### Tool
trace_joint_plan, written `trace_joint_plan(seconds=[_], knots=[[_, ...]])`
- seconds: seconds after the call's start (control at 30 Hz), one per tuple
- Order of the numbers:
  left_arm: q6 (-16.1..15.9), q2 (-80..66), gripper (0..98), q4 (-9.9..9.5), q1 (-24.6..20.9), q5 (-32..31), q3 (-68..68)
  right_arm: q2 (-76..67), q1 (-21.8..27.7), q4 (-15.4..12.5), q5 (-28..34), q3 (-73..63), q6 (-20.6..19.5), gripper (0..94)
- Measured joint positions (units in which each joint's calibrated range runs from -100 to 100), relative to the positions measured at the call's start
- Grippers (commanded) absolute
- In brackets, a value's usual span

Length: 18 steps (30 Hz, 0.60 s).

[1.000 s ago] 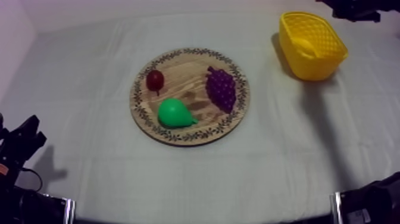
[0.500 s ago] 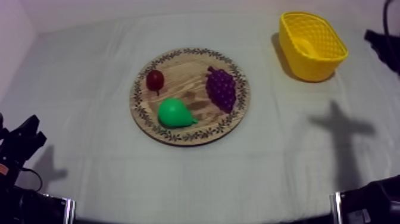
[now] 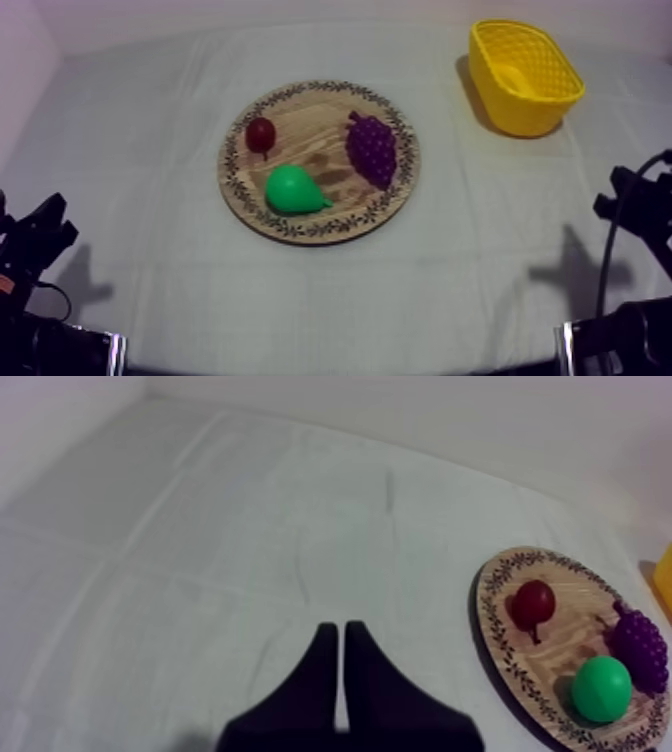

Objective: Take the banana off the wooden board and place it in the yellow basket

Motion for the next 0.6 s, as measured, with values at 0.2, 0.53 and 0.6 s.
trace_joint_plan(seconds=[0.2,0.53,0.6], knots=[[0.0,0.0,0.0,0.00,0.0,0.1,0.0,-9.2,-0.5,-3.9,9.4,0.8,5.8,0.5],[0.0,0.0,0.0,0.00,0.0,0.1,0.0,-11.7,-0.6,-3.3,14.1,0.8,9.2,0.6],[0.0,0.0,0.0,0.00,0.0,0.1,0.0,-11.8,-0.6,-3.3,14.1,0.8,9.1,0.6]])
